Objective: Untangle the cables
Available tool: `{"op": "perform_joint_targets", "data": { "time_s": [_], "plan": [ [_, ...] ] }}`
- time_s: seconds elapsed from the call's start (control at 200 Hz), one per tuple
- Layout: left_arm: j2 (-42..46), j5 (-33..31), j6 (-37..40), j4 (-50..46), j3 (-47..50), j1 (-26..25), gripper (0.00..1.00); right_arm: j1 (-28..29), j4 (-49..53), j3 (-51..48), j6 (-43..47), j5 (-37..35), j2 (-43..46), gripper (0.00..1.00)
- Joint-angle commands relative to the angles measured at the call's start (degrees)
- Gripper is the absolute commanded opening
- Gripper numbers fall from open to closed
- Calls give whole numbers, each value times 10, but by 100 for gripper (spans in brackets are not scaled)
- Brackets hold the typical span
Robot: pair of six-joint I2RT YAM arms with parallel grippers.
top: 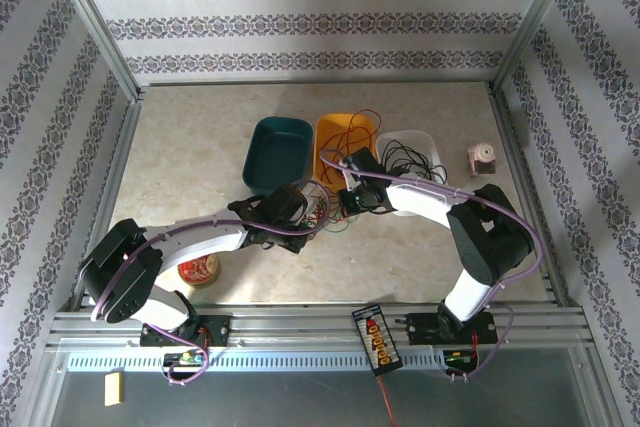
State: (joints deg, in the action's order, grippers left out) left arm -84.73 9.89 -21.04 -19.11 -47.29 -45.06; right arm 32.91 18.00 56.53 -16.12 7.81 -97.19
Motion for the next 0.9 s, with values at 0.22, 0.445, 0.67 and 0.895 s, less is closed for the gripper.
{"op": "perform_joint_targets", "data": {
  "time_s": [0.22,0.445,0.67,0.895],
  "plan": [
    [6,-135,-35,-49,-6,-7,0,4,1,-79,-48,-136,159,0],
    [-7,-163,-50,-63,-8,-6,0,-30,53,-162,-125,-259,342,0],
    [-12,-165,-51,-62,-8,-6,0,-112,80,-215,-166,-271,457,0],
    [-24,-182,-84,-86,-7,11,0,-139,110,-209,-167,-318,517,0]
  ]
}}
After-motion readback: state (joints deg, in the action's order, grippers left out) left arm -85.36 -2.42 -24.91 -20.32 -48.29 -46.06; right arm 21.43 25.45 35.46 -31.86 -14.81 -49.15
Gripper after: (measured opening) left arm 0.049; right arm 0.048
